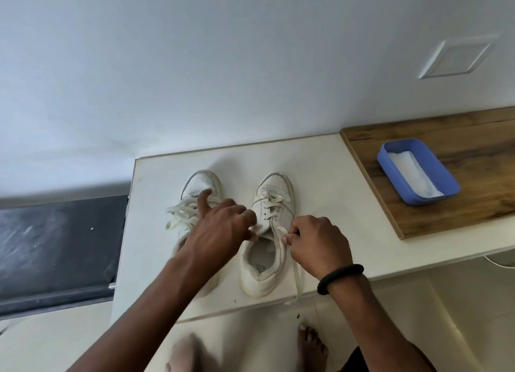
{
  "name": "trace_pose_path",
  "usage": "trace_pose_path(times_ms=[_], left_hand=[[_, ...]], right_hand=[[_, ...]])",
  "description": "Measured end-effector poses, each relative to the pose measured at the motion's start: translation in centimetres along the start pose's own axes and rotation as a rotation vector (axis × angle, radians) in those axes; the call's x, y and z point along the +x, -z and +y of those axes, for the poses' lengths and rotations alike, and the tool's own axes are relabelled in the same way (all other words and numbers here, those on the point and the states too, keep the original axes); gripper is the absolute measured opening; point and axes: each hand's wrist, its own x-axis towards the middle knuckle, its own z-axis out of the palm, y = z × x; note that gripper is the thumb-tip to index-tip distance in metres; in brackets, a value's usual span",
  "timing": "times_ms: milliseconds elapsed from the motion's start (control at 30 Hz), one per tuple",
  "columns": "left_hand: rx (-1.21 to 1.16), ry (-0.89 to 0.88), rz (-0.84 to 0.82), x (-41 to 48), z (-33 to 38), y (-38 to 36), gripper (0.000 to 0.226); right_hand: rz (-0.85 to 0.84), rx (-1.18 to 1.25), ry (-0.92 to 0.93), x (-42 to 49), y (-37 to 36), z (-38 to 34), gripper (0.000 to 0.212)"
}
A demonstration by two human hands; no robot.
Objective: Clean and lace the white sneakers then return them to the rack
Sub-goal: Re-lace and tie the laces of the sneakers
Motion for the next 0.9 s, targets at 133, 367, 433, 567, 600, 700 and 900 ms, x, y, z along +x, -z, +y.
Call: trace_pose_path(times_ms=[133, 367, 433, 567, 600, 700, 900], left_hand=[[-0.108, 0.063, -0.045, 0.5, -1.2, 1.3, 0.013], [-0.312, 0.011, 0.065, -1.2, -1.7, 1.6, 0.011], [-0.299, -0.095, 0.116, -0.7, -0.9, 2.2, 0.009], [-0.123, -0.371, 0.086, 1.4, 1.2, 2.4, 0.006], [-0.081, -0.441, 0.064, 2.0, 1.5, 2.4, 0.008], [0.034, -0.551, -0.014, 3.8, 1.7, 2.8, 0.014], [0.17, -0.464, -0.145, 6.9, 2.4, 3.9, 0.023]], right_hand=[[-0.091, 0.411, -0.085, 1.3, 1.0, 1.4, 0.017], [-0.051, 1.252, -0.201, 2.2, 5.5, 6.3, 0.027], [0.045, 1.291, -0.125, 2.5, 6.1, 6.1, 0.026], [0.055, 1.153, 0.112, 3.2, 8.0, 2.4, 0.012], [0.058, 1.082, 0.183, 3.3, 8.6, 1.2, 0.011], [0.021, 0.814, 0.396, 4.2, 10.6, -1.9, 0.012], [0.24, 0.473, 0.491, 6.8, 11.0, -4.2, 0.01]])
